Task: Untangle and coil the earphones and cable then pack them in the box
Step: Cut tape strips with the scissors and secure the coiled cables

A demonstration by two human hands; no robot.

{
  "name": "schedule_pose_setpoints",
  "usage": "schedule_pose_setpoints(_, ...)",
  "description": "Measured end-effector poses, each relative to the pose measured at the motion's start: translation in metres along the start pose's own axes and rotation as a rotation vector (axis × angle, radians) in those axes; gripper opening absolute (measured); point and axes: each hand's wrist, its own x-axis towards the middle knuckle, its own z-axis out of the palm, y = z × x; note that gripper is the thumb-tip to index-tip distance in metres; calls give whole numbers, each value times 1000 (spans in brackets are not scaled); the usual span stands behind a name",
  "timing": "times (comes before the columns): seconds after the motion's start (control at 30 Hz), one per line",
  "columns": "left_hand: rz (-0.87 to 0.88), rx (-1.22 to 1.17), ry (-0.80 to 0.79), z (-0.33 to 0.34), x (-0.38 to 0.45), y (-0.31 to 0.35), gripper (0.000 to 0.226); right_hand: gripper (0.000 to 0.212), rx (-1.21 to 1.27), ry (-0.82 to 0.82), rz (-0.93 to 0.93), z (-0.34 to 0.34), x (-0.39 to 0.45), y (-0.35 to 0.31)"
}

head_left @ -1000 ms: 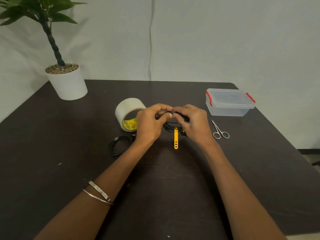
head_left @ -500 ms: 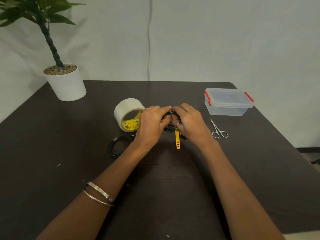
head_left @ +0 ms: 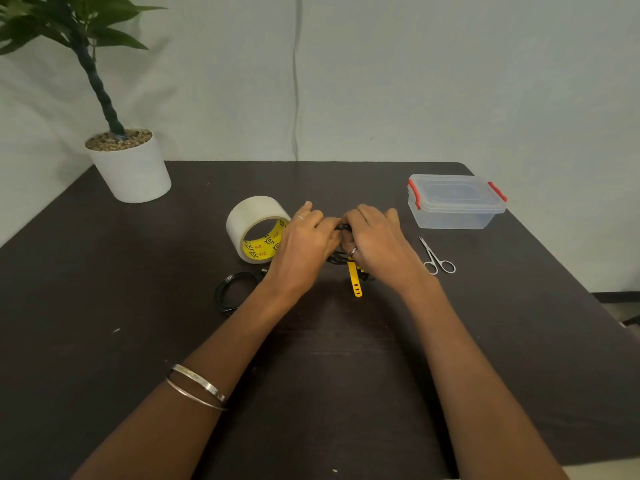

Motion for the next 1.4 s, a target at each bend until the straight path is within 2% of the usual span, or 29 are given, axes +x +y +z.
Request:
schedule_pose_setpoints(0.07,-28,-26,-8,0,0,-1,30,33,1,-8,9,1,-1,1)
schedule_pose_setpoints(0.2,-75,-88,-54,3,1,-6,14,14,60,0,6,1,-2,3)
schedule_pose_setpoints(0.3,-153,-200,-163,1,4,-7,17,18,126,-59,13,-2,-3,6)
schedule_pose_setpoints(0.4,-198,-308,-200,-2,3,-7,17,20,269,-112,17,-6,-4,10)
schedule_pose_setpoints(0.5,-232,-407,-270,-4,3,-9,16,20,474,-87,32,-9,-6,13)
schedule_pose_setpoints(0.63,-309,-512,-364,-4,3,-12,21,34,709,-81,145,-13,-8,11)
schedule_pose_setpoints(0.8,-466,-669,-417,-4,1,-11,25,26,563,-44,-1,-12,-8,13)
schedule_pose_setpoints(1.03,-722,-1010,-423,-8,1,-11,23,22,569,64,-48,-2,-8,15)
schedule_pose_setpoints(1.2,-875,-1138,-427,-8,2,-14,18,18,533,201,-89,2,-9,16)
schedule_pose_setpoints(1.4,-940,-1187,-417,-9,3,-13,12,22,567,196,-62,3,-10,15)
